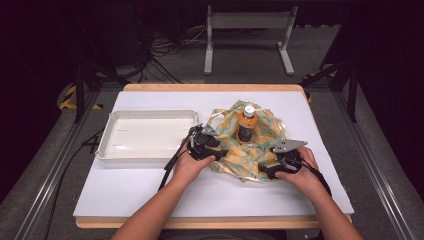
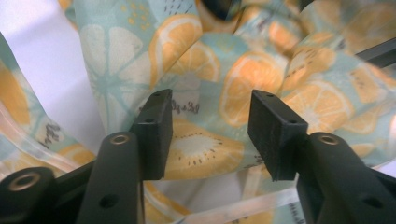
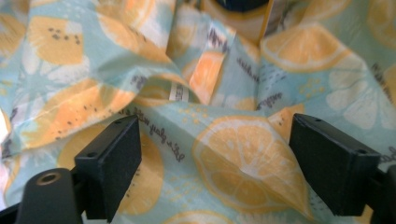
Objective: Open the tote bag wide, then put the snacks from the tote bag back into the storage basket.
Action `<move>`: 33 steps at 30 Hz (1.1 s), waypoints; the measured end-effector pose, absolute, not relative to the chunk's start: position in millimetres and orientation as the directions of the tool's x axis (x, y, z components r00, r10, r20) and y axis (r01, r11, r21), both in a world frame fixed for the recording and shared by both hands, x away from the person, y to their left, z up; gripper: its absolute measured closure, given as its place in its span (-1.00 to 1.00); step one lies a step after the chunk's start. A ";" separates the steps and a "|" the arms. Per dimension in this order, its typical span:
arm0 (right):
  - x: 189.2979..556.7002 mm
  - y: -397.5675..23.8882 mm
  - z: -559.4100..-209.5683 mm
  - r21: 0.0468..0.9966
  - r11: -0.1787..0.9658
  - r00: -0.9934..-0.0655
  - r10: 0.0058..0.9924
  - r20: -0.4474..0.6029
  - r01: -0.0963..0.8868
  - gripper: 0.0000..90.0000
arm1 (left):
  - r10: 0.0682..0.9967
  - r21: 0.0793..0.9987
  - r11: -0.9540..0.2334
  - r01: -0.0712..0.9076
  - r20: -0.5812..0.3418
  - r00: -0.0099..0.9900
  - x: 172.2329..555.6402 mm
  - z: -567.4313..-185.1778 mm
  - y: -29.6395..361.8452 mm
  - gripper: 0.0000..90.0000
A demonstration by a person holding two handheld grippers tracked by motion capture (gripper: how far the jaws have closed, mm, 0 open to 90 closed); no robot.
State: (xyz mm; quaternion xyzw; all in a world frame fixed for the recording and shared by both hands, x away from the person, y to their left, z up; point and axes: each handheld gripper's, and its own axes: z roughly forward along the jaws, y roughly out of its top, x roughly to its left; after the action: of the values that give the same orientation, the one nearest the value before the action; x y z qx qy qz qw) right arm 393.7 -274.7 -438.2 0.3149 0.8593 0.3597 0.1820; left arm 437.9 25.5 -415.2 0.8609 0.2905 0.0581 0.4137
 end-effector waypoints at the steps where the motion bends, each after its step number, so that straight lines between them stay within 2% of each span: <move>1: 392.5 -274.7 -435.0 0.754 0.524 -0.734 0.674 -0.081 0.397 -0.58 | 0.545 0.755 -0.482 0.445 -0.139 0.827 436.8 -412.1 26.8 0.07; 9: 380.7 -280.1 -411.1 0.860 0.422 -0.693 0.712 -0.119 0.286 -0.56 | 0.527 0.817 -0.420 0.395 -0.135 0.839 429.8 -387.7 34.0 0.03; 16: 369.8 -294.7 -393.1 0.914 0.306 -0.670 0.740 -0.053 0.265 -0.49 | 0.492 0.859 -0.385 0.337 -0.118 0.862 429.1 -369.7 37.0 0.01; 33: 355.6 -301.2 -391.2 0.920 0.306 -0.637 0.766 -0.084 0.247 -0.46 | 0.435 0.907 -0.337 0.255 -0.090 0.896 450.5 -335.9 23.5 -0.12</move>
State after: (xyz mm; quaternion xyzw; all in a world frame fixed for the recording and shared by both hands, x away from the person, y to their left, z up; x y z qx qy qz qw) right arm 355.6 -301.2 -391.2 0.3322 0.7626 0.4867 0.2668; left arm 450.5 23.5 -335.9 0.8132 0.2119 0.0840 0.5355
